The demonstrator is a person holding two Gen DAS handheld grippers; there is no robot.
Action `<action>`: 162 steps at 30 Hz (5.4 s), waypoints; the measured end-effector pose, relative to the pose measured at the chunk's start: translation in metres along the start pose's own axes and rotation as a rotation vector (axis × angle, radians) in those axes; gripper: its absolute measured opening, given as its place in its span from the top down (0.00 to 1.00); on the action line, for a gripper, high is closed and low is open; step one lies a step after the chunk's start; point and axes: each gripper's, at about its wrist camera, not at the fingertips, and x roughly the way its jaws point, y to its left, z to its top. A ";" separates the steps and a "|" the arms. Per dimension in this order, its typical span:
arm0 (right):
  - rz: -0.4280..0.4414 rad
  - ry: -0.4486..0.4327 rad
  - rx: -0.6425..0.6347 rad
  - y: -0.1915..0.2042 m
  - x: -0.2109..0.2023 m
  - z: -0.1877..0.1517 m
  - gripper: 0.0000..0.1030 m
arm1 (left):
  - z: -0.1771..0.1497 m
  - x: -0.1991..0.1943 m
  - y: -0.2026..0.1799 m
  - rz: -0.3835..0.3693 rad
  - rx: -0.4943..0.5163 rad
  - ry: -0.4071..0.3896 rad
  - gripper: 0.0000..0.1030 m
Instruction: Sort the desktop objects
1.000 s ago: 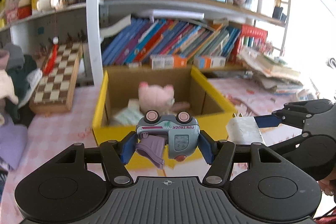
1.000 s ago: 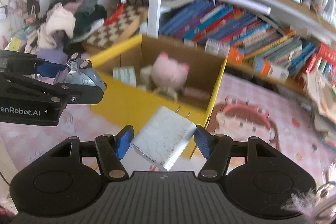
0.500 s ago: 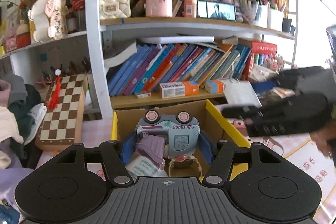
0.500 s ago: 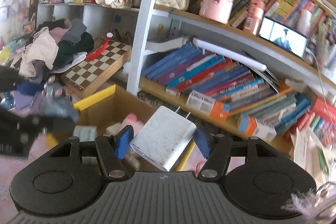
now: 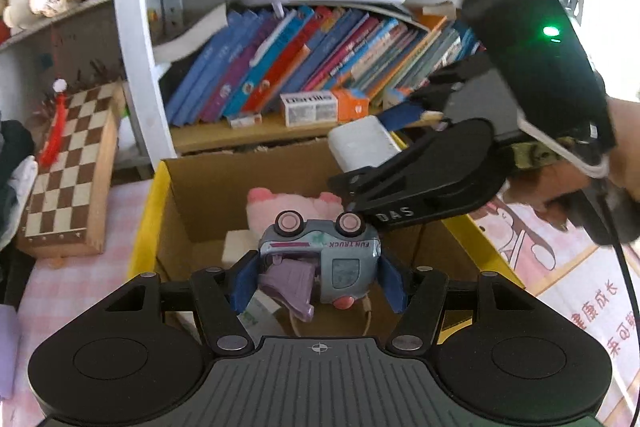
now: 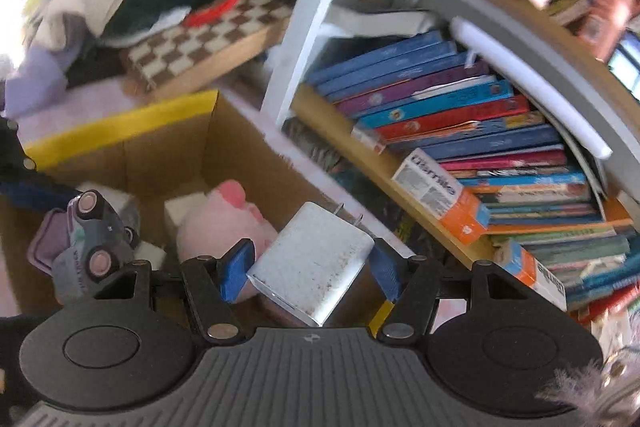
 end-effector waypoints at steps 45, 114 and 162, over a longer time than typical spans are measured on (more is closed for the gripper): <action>0.088 -0.003 0.034 -0.027 -0.009 -0.008 0.43 | -0.003 -0.008 0.003 0.022 -0.054 -0.001 0.18; -0.205 0.104 0.617 0.241 -0.224 -0.156 0.00 | -0.197 -0.196 -0.013 0.162 -0.055 0.105 0.00; -0.203 0.127 0.611 0.242 -0.220 -0.157 0.00 | -0.198 -0.198 -0.012 0.146 -0.038 0.095 0.00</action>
